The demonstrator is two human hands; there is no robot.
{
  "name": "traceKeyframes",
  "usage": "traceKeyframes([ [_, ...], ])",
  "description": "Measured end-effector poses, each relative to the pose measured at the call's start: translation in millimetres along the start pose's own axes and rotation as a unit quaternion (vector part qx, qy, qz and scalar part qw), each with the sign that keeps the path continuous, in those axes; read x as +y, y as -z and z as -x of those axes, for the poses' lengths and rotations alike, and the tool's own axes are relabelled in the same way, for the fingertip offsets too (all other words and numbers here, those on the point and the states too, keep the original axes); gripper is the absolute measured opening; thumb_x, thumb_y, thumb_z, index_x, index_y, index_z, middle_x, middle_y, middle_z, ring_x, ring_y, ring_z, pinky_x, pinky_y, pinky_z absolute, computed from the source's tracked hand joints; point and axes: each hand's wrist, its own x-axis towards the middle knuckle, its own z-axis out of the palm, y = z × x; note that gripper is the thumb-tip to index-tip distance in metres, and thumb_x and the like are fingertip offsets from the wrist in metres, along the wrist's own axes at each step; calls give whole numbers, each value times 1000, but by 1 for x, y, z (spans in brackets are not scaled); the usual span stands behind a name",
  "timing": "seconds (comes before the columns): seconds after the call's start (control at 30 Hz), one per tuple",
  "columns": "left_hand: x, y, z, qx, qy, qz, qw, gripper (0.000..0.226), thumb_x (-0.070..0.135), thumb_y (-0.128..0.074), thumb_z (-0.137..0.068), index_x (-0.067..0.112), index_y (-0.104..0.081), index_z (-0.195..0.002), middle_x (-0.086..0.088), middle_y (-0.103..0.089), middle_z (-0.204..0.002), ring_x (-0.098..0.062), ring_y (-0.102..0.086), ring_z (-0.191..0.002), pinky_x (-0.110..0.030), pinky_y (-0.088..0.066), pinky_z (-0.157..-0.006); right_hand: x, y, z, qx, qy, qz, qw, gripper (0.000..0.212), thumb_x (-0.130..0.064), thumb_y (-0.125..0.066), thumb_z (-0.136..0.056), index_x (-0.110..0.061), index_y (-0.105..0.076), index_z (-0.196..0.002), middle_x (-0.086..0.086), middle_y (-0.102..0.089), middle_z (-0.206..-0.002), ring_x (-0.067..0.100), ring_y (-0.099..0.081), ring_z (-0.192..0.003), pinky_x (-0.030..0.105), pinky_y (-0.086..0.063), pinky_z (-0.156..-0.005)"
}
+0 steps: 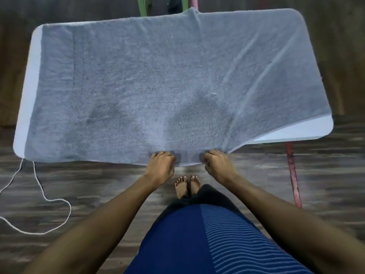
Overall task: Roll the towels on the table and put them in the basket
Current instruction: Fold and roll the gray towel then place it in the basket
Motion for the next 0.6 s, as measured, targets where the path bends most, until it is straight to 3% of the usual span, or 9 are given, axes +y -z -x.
traceKeyframes([
  [0.17,14,10,-19,39,-5,2,999,13,18,-54,-86,14,-64,-93,-9,-65,-101,-30,-60,-97,-38,-41,-83,13,4,2,19,-42,-6,999,15,-16,-66,-80,-18,-67,-95,5,-62,-101,27,-56,-99,41,-44,-84],
  [0.37,76,26,-65,96,-83,49,991,7,13,-55,-84,12,-60,-79,-8,-64,-83,-31,-61,-77,-33,-36,-65,68,49,5,101,-116,-47,987,15,-6,-64,-77,-14,-68,-89,6,-64,-91,27,-59,-90,40,-49,-80],
  [0.6,177,31,-135,101,-122,97,983,18,17,-48,-84,9,-65,-86,-11,-66,-88,-32,-62,-82,-40,-47,-75,180,119,7,111,-150,4,982,20,-5,-62,-80,-11,-69,-98,8,-64,-101,30,-58,-97,44,-49,-81],
])
